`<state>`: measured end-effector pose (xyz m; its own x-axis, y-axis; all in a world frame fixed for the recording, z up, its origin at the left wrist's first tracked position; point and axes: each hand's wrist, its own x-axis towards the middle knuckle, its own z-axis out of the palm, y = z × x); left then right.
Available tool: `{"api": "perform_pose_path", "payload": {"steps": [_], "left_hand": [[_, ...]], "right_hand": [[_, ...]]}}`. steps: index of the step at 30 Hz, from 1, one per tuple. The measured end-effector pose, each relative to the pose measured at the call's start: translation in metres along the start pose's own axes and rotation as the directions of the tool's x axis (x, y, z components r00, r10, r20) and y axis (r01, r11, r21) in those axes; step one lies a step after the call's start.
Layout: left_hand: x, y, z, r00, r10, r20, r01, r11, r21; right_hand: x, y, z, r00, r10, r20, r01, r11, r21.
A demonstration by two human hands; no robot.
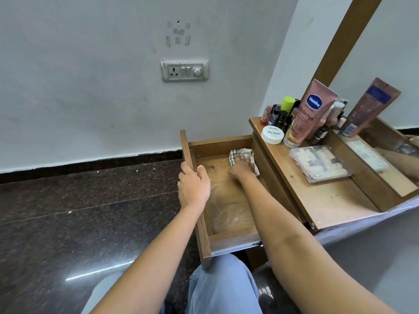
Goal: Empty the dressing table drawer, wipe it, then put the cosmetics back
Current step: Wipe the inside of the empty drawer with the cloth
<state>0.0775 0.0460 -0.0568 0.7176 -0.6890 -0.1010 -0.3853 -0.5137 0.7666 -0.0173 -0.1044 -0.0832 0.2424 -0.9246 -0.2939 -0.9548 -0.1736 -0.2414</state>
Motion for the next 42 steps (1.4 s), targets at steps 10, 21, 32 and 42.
{"api": "perform_pose_path", "payload": {"steps": [10, 21, 32, 42], "left_hand": [[0.000, 0.002, -0.002, 1.000, -0.004, 0.003, 0.004, 1.000, -0.012], [-0.002, 0.002, -0.003, 1.000, -0.002, -0.021, -0.001, 0.994, -0.113], [-0.001, 0.003, -0.005, 0.999, -0.023, -0.025, 0.018, 0.979, -0.203], [-0.003, 0.004, -0.007, 0.999, -0.027, -0.045, 0.015, 0.969, -0.245]], "right_hand": [[-0.032, -0.035, 0.045, 0.966, -0.254, 0.040, 0.255, 0.967, 0.000], [-0.005, 0.035, 0.010, 0.997, -0.083, 0.010, 0.082, 0.995, 0.063], [-0.007, -0.041, 0.043, 0.975, -0.222, 0.016, 0.222, 0.974, -0.042], [-0.038, -0.030, 0.057, 0.912, -0.409, 0.022, 0.410, 0.909, -0.074]]}}
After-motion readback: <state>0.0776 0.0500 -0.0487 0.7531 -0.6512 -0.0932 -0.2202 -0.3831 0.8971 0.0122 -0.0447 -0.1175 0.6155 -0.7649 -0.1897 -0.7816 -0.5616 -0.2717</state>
